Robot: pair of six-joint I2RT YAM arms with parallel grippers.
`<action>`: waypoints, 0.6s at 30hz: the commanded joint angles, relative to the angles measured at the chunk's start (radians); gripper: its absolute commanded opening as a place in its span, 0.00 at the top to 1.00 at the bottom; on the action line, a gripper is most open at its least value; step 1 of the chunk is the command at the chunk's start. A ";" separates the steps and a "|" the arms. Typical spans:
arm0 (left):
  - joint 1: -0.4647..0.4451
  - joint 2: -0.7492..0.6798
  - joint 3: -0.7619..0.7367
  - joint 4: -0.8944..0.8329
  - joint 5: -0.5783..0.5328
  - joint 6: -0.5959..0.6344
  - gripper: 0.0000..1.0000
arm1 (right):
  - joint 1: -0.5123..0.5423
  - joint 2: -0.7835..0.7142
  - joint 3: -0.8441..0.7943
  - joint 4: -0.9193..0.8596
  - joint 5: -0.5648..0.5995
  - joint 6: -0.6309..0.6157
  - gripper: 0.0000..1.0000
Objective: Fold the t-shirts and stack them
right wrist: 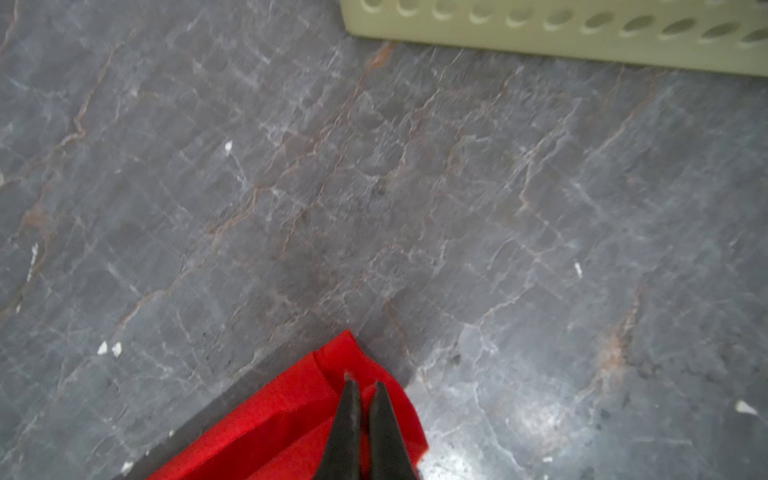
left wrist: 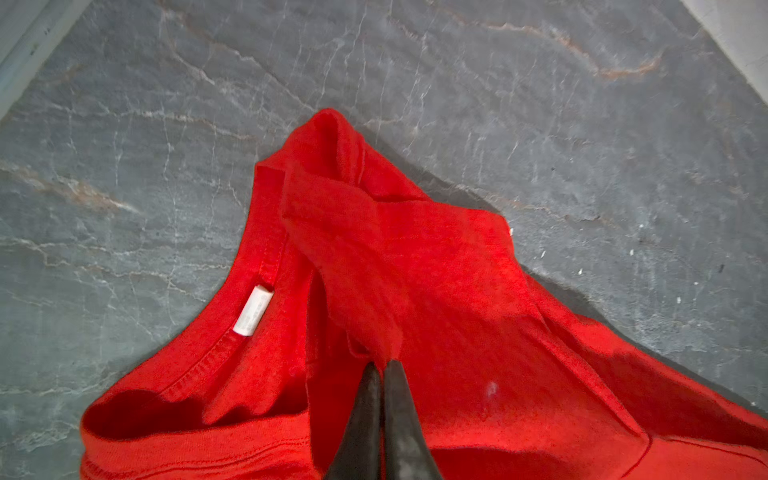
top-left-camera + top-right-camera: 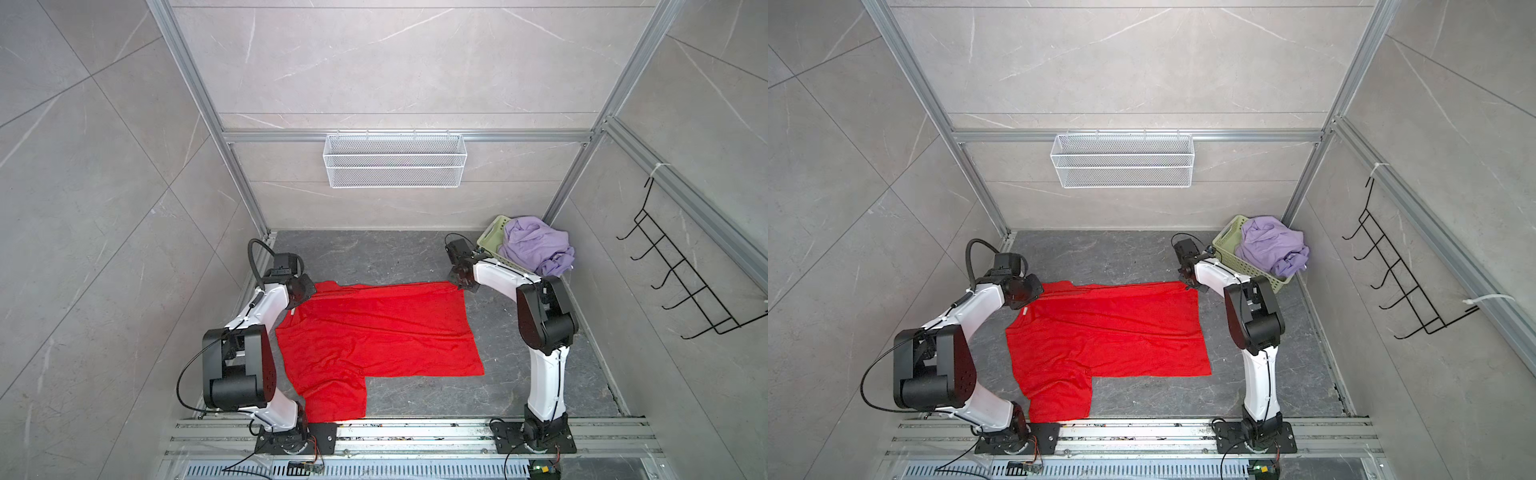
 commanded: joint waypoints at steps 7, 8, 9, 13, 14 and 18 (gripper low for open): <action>0.005 -0.164 -0.085 -0.044 -0.007 -0.021 0.71 | 0.055 -0.256 -0.248 -0.015 0.080 0.181 0.79; 0.005 -0.194 -0.105 -0.049 -0.018 -0.027 0.69 | 0.065 -0.299 -0.286 -0.022 0.104 0.205 0.79; 0.005 -0.226 -0.129 -0.046 -0.031 -0.033 0.67 | 0.074 -0.339 -0.321 -0.024 0.128 0.233 0.78; 0.006 -0.289 -0.175 0.008 -0.072 -0.049 0.61 | 0.083 -0.417 -0.360 -0.034 0.170 0.256 0.67; 0.005 -0.275 -0.161 0.017 -0.068 -0.043 0.61 | 0.083 -0.413 -0.343 -0.037 0.173 0.243 0.66; 0.005 -0.154 -0.051 0.006 -0.007 -0.016 0.63 | 0.086 -0.319 -0.228 -0.041 0.109 0.175 0.66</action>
